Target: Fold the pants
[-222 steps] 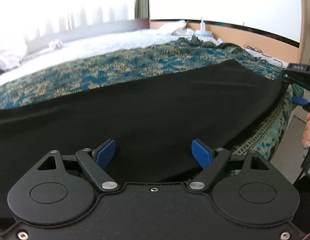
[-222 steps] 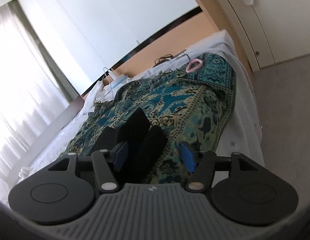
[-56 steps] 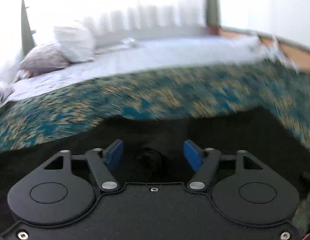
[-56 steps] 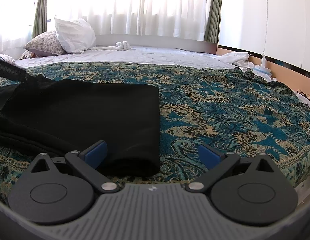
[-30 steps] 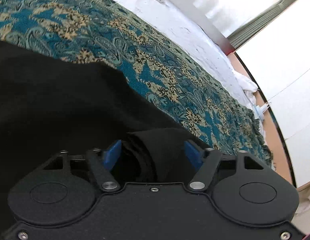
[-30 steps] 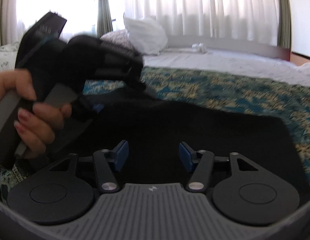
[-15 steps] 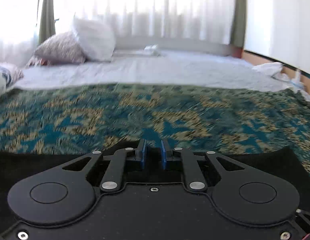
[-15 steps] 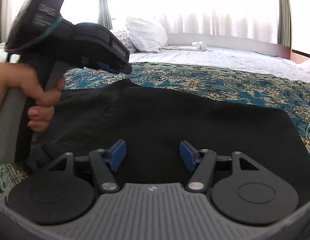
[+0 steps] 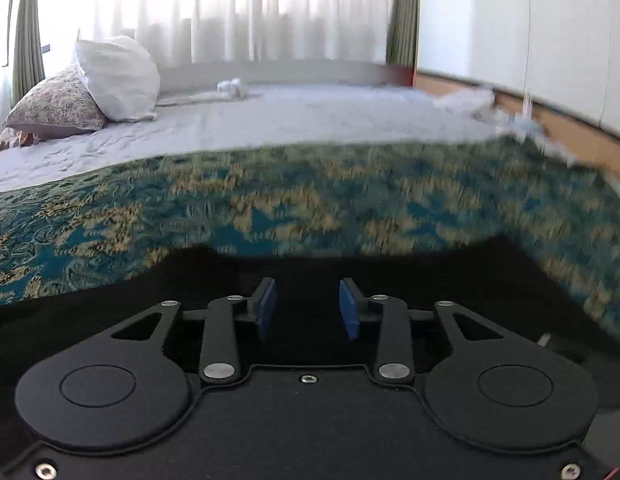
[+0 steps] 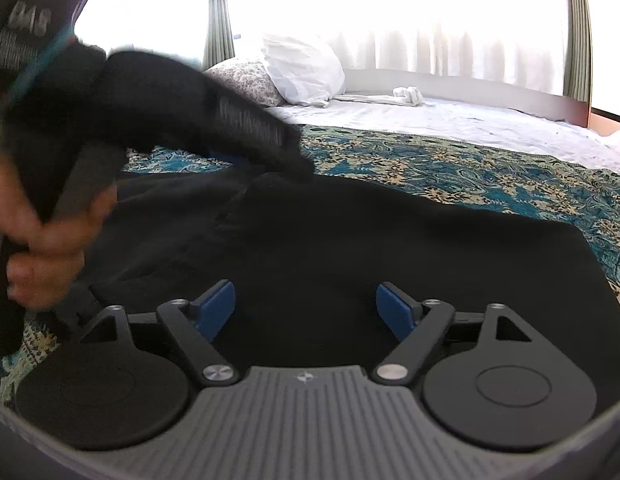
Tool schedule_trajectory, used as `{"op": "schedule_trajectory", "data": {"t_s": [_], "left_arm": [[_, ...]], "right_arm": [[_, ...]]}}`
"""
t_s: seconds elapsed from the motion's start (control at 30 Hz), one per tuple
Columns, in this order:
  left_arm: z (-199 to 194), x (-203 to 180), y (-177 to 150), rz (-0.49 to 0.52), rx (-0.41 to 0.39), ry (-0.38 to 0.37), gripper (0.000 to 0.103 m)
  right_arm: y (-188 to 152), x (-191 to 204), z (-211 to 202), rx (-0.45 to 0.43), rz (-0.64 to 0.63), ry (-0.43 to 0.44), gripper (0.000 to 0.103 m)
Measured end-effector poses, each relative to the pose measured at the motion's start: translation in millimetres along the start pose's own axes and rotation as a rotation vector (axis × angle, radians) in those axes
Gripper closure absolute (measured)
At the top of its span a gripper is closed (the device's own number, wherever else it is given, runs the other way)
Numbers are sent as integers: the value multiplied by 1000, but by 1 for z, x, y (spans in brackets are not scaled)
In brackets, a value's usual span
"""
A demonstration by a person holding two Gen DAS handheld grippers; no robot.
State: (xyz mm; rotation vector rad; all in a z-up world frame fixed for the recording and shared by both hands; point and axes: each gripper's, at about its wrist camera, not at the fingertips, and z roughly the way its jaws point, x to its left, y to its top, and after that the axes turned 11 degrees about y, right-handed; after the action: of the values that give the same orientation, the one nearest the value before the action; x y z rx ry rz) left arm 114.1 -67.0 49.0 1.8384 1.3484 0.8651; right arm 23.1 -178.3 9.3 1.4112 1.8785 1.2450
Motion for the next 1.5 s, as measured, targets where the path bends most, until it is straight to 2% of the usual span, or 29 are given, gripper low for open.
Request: {"op": "schedule_trajectory", "data": {"t_s": [0.13, 0.2, 0.37, 0.43, 0.53, 0.6, 0.7, 0.8, 0.93, 1.13, 1.2, 1.27, 1.33, 1.4, 1.5], "left_arm": [[18, -6, -21, 59, 84, 101, 68], [14, -5, -29, 81, 52, 145, 63], [-5, -5, -36, 122, 37, 212, 56], [-15, -5, -41, 97, 36, 215, 56], [-28, -2, -46, 54, 43, 175, 55], [-34, -1, -54, 35, 50, 168, 54], [-38, 1, -65, 15, 36, 166, 53], [-39, 6, -66, -14, 45, 161, 50], [-38, 10, -67, -32, 47, 160, 45], [-45, 12, -67, -49, 48, 170, 45], [-56, 17, -68, -50, 44, 162, 40], [-73, 26, -70, -70, 14, 134, 25], [-88, 37, -74, -97, -12, 114, 18], [-97, 47, -78, -113, -22, 104, 18], [-104, 57, -83, -119, -10, 134, 18]], "right_arm": [[3, 0, -5, 6, 15, -11, 12], [6, 2, -17, -6, 36, -62, 12], [-7, -4, -59, -91, 110, -124, 7], [-14, -9, -70, -94, 105, -207, 7], [-21, -18, -81, -96, 84, -339, 7], [-26, -26, -85, -78, 86, -381, 7], [-36, -36, -77, -31, 100, -400, 7], [-43, -35, -75, -72, 85, -413, 5], [-42, -35, -75, -68, 96, -413, 5], [-39, -27, -77, -64, 97, -424, 4], [-38, -23, -83, -86, 106, -404, 4], [-37, -17, -88, -110, 105, -387, 4], [-33, -9, -89, -121, 91, -380, 4], [-26, -1, -85, -130, 80, -363, 4], [-14, 10, -69, -112, 60, -338, 3]]}}
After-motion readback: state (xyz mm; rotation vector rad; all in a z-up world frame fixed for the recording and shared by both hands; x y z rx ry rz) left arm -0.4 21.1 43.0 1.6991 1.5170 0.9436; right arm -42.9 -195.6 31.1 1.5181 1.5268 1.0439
